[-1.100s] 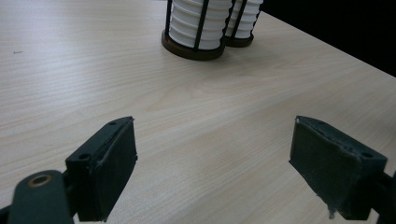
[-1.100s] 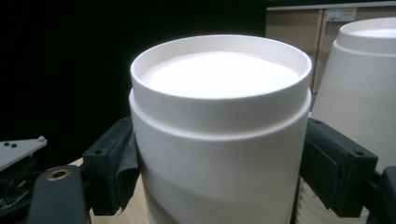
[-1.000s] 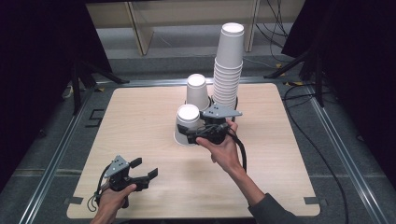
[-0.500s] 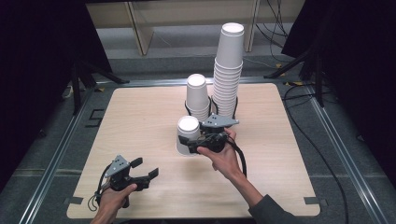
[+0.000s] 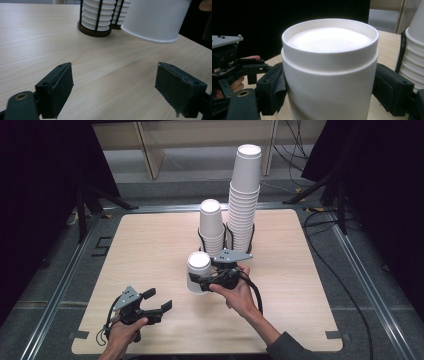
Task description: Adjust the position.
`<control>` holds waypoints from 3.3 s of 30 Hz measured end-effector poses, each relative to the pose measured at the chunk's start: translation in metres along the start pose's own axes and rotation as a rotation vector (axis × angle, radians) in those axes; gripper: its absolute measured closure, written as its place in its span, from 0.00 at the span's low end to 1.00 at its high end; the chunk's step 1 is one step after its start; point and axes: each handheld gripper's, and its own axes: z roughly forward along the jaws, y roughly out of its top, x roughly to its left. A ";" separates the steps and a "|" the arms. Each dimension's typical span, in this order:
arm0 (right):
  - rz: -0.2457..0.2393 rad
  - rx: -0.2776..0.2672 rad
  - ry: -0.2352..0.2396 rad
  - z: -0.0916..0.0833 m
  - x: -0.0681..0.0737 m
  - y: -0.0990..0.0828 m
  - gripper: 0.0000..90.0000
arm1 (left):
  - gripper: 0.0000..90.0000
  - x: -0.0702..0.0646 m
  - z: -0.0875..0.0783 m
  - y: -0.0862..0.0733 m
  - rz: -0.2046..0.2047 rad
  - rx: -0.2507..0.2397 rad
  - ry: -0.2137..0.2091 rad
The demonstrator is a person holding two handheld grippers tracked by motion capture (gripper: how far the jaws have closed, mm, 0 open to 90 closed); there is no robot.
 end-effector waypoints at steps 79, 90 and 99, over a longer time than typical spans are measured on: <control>-0.119 0.271 0.282 -0.007 0.026 0.014 0.18 | 0.11 -0.045 0.032 0.008 0.486 0.110 -0.106; -0.127 0.344 0.307 -0.002 0.027 0.005 0.17 | 0.12 -0.051 0.032 0.005 0.555 0.182 -0.124; -0.142 0.375 0.319 0.001 0.027 0.000 0.23 | 0.10 -0.052 0.034 0.003 0.586 0.195 -0.145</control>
